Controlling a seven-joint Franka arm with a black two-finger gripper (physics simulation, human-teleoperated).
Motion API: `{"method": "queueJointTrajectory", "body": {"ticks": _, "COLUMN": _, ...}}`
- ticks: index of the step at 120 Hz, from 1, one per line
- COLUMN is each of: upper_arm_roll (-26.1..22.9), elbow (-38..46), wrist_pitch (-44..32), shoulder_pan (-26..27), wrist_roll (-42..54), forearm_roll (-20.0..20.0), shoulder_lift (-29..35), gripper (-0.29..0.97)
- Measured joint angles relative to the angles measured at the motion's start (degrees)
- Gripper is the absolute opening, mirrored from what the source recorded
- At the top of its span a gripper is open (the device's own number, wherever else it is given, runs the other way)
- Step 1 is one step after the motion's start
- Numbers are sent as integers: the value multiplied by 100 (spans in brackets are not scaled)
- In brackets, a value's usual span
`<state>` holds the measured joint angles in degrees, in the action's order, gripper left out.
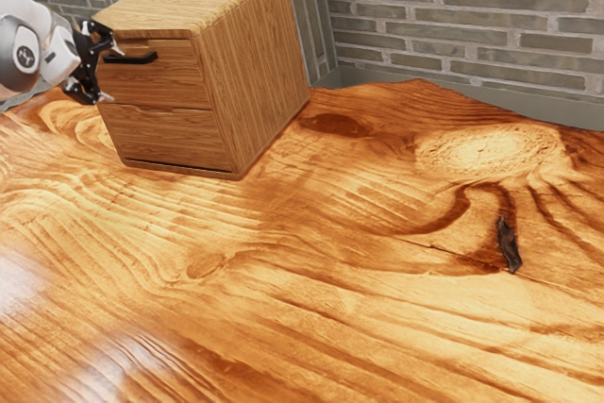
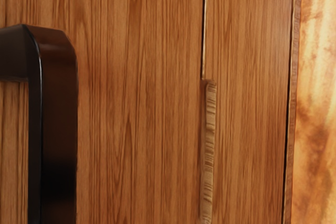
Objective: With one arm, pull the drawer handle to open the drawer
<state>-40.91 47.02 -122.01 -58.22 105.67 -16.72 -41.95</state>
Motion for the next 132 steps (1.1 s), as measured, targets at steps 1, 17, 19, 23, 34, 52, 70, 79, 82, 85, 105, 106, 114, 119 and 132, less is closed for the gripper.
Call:
{"method": "queueJointTrajectory", "body": {"ticks": 1, "upper_arm_roll": 1, "elbow": 3, "wrist_pitch": 0, "shoulder_pan": 0, "wrist_roll": 1, "forearm_roll": 5, "shoulder_lift": 0, "gripper": 69}}
{"method": "queueJointTrajectory", "body": {"ticks": 17, "upper_arm_roll": 17, "elbow": 36, "wrist_pitch": -6, "shoulder_pan": 11, "wrist_roll": 6, "forearm_roll": 140, "shoulder_lift": -16, "gripper": 68}}
{"method": "queueJointTrajectory", "body": {"ticks": 19, "upper_arm_roll": 19, "elbow": 53, "wrist_pitch": -6, "shoulder_pan": 11, "wrist_roll": 7, "forearm_roll": 152, "shoulder_lift": -14, "gripper": 69}}
{"method": "queueJointTrajectory", "body": {"ticks": 23, "upper_arm_roll": 25, "elbow": 83, "wrist_pitch": -8, "shoulder_pan": 13, "wrist_roll": 7, "forearm_roll": 173, "shoulder_lift": -15, "gripper": 69}}
{"method": "queueJointTrajectory", "body": {"ticks": 34, "upper_arm_roll": 30, "elbow": 150, "wrist_pitch": -8, "shoulder_pan": 13, "wrist_roll": 9, "forearm_roll": 205, "shoulder_lift": 3, "gripper": 68}}
{"method": "queueJointTrajectory", "body": {"ticks": 52, "upper_arm_roll": 31, "elbow": 453, "wrist_pitch": -10, "shoulder_pan": -47, "wrist_roll": 12, "forearm_roll": 215, "shoulder_lift": 243, "gripper": 68}}
{"method": "queueJointTrajectory", "body": {"ticks": 70, "upper_arm_roll": 20, "elbow": 922, "wrist_pitch": -60, "shoulder_pan": -330, "wrist_roll": 2, "forearm_roll": 230, "shoulder_lift": 571, "gripper": 68}}
{"method": "queueJointTrajectory", "body": {"ticks": 79, "upper_arm_roll": -6, "elbow": 1194, "wrist_pitch": -106, "shoulder_pan": -536, "wrist_roll": -10, "forearm_roll": 274, "shoulder_lift": 723, "gripper": 68}}
{"method": "queueJointTrajectory", "body": {"ticks": 82, "upper_arm_roll": -10, "elbow": 1256, "wrist_pitch": -122, "shoulder_pan": -577, "wrist_roll": -15, "forearm_roll": 293, "shoulder_lift": 765, "gripper": 68}}
{"method": "queueJointTrajectory", "body": {"ticks": 85, "upper_arm_roll": -14, "elbow": 1299, "wrist_pitch": -136, "shoulder_pan": -605, "wrist_roll": -19, "forearm_roll": 315, "shoulder_lift": 811, "gripper": 68}}
{"method": "queueJointTrajectory", "body": {"ticks": 105, "upper_arm_roll": -159, "elbow": 1672, "wrist_pitch": -197, "shoulder_pan": -903, "wrist_roll": -44, "forearm_roll": 478, "shoulder_lift": 1134, "gripper": 67}}
{"method": "queueJointTrajectory", "body": {"ticks": 106, "upper_arm_roll": -162, "elbow": 1688, "wrist_pitch": -199, "shoulder_pan": -912, "wrist_roll": -45, "forearm_roll": 483, "shoulder_lift": 1144, "gripper": 67}}
{"method": "queueJointTrajectory", "body": {"ticks": 114, "upper_arm_roll": -177, "elbow": 1830, "wrist_pitch": -214, "shoulder_pan": -1007, "wrist_roll": -53, "forearm_roll": 523, "shoulder_lift": 1198, "gripper": 67}}
{"method": "queueJointTrajectory", "body": {"ticks": 119, "upper_arm_roll": -178, "elbow": 1906, "wrist_pitch": -221, "shoulder_pan": -1038, "wrist_roll": -59, "forearm_roll": 540, "shoulder_lift": 1215, "gripper": 68}}
{"method": "queueJointTrajectory", "body": {"ticks": 132, "upper_arm_roll": -185, "elbow": 2086, "wrist_pitch": -237, "shoulder_pan": -1160, "wrist_roll": -71, "forearm_roll": 555, "shoulder_lift": 1326, "gripper": 67}}
